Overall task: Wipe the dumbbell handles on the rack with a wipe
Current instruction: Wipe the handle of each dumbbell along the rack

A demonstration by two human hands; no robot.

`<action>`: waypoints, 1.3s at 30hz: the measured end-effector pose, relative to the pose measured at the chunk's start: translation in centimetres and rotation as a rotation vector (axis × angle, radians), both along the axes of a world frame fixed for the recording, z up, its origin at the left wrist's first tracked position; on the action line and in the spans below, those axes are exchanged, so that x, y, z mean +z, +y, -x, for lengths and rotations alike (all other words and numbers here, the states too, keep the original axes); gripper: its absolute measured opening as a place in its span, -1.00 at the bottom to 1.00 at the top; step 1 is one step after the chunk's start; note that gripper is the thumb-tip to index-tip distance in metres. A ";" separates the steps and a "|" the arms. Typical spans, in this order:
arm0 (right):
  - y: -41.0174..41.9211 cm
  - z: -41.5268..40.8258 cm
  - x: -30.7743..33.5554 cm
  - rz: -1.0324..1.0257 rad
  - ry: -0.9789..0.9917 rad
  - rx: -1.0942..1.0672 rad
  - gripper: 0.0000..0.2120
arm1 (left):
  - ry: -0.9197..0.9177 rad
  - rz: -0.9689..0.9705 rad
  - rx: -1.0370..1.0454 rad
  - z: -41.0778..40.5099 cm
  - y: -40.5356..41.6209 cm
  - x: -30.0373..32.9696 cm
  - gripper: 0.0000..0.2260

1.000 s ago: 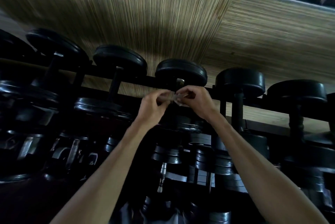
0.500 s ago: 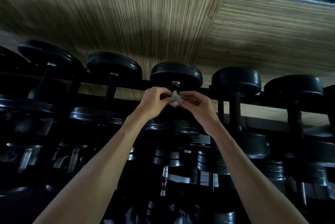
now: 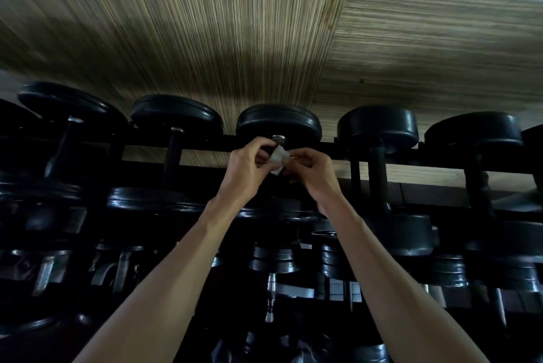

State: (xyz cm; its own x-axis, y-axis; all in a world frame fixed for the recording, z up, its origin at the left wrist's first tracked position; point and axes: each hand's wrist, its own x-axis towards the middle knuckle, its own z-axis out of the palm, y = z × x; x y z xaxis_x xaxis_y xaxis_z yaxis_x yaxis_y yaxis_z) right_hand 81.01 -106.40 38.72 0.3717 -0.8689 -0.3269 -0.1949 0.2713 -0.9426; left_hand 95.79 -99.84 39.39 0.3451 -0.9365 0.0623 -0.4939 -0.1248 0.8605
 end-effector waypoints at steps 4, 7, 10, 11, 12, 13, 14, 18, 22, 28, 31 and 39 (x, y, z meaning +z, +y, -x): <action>0.0 -0.3 -0.4 0.000 0.084 -0.066 -0.81 | 0.018 -0.054 0.120 0.1 -0.7 -0.7 -0.82; 0.4 0.2 -1.6 0.094 0.191 -0.115 -0.89 | -0.042 -0.051 0.160 0.2 -1.0 -0.8 -0.84; 1.0 0.5 -1.7 0.118 0.209 -0.155 -0.90 | -0.119 -0.070 0.168 0.4 -1.0 -0.8 -0.84; 1.1 0.5 -1.5 0.129 0.214 -0.163 -0.89 | -0.127 -0.078 0.154 0.5 -1.1 -0.8 -0.83; 1.1 0.5 -1.4 0.138 0.217 -0.165 -0.89 | -0.127 -0.090 0.138 0.6 -1.0 -0.7 -0.82; 1.1 0.4 -1.3 0.145 0.217 -0.163 -0.89 | -0.133 -0.094 0.130 0.8 -1.0 -0.7 -0.80; 1.1 0.4 -1.3 0.150 0.218 -0.157 -0.89 | -0.146 -0.108 0.124 0.9 -1.0 -0.6 -0.79; 1.1 0.4 -1.3 0.150 0.225 -0.151 -0.90 | -0.143 -0.102 0.133 1.1 -1.5 -0.1 -0.85; 1.2 0.4 -1.3 0.143 0.218 -0.162 -0.90 | -0.016 -0.118 0.186 0.8 -2.6 0.2 -0.85; 1.3 0.3 -1.4 0.172 0.249 -0.164 -0.89 | 0.015 -0.147 0.201 0.6 -2.1 -0.2 -0.91; 1.3 0.3 -1.5 0.150 0.229 -0.175 -0.89 | 0.140 -0.178 0.249 0.5 -3.3 0.2 -0.89; 1.4 0.3 -1.2 0.158 0.223 -0.180 -0.87 | 0.200 -0.419 0.126 -0.5 -1.1 -2.3 -0.89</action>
